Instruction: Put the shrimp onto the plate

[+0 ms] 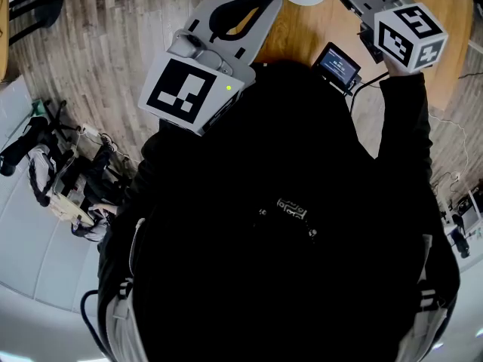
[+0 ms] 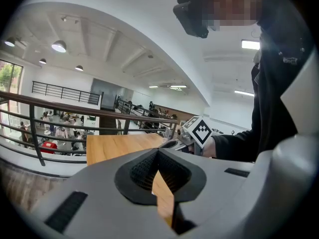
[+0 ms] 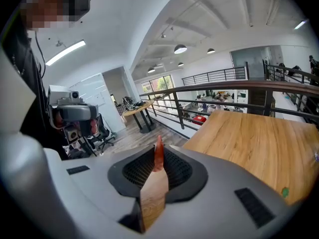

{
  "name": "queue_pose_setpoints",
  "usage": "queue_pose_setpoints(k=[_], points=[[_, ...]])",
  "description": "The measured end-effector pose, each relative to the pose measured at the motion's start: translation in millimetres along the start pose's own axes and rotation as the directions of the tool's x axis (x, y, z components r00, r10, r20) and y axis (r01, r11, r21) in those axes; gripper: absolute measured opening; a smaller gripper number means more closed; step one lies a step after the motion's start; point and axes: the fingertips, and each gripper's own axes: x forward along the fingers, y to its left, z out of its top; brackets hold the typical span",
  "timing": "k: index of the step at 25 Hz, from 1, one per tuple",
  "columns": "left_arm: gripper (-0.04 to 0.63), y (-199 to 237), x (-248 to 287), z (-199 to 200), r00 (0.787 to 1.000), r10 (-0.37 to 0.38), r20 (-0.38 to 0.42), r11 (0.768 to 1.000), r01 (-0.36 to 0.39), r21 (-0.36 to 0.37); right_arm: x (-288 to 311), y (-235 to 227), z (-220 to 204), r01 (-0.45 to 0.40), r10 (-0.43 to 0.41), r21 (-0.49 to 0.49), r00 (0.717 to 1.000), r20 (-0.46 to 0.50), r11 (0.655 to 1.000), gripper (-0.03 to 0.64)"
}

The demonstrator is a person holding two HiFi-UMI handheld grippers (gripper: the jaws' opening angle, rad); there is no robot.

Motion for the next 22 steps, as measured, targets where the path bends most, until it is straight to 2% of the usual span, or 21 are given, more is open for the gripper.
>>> queue_pose_setpoints(k=[10,22], points=[[0.005,-6,3,-13,0.999,0.023,-0.030,1.000,-0.023,-0.013,6,-14,-27,-0.019,0.019,-0.006,0.998,-0.053,1.000,0.069],[0.005,1,-6,-14,0.996,0.078,-0.050,0.996,-0.079,-0.034,18,-29,-39,-0.032,0.032,0.001,0.994,-0.100,0.999,0.067]])
